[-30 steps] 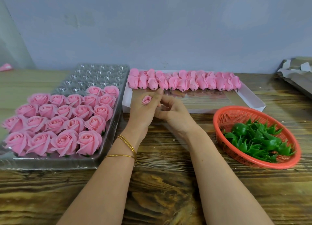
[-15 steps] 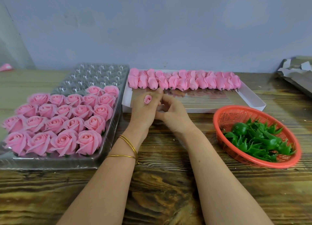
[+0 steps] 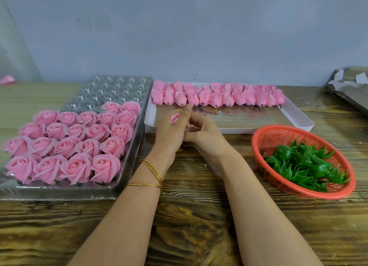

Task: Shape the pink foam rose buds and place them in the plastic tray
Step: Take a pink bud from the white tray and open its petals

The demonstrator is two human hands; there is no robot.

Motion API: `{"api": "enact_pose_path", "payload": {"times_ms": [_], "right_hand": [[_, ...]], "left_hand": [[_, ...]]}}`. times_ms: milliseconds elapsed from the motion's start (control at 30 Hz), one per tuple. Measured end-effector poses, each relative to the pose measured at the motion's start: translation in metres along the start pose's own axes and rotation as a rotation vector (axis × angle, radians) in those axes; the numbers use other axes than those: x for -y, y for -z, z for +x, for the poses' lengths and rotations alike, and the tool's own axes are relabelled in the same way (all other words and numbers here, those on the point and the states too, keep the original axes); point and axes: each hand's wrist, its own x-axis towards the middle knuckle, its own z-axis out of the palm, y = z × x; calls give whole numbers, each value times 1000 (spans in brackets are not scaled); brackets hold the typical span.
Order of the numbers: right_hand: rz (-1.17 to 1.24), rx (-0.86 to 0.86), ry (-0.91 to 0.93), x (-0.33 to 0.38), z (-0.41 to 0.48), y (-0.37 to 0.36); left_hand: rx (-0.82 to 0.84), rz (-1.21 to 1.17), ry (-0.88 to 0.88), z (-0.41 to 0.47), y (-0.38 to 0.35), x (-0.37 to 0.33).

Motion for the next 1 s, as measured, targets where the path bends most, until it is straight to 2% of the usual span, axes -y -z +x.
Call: {"api": "enact_pose_path", "payload": {"times_ms": [167, 567, 733, 1000], "right_hand": [[-75, -29, 31, -2, 2, 0], [6, 26, -35, 4, -3, 0], [16, 35, -25, 2, -3, 0], [-78, -41, 32, -1, 0, -2]], "left_hand": [[-31, 2, 87, 2, -1, 1], [0, 62, -16, 0, 1, -1], [-51, 69, -26, 2, 1, 1], [-41, 56, 8, 1, -1, 2]]}}
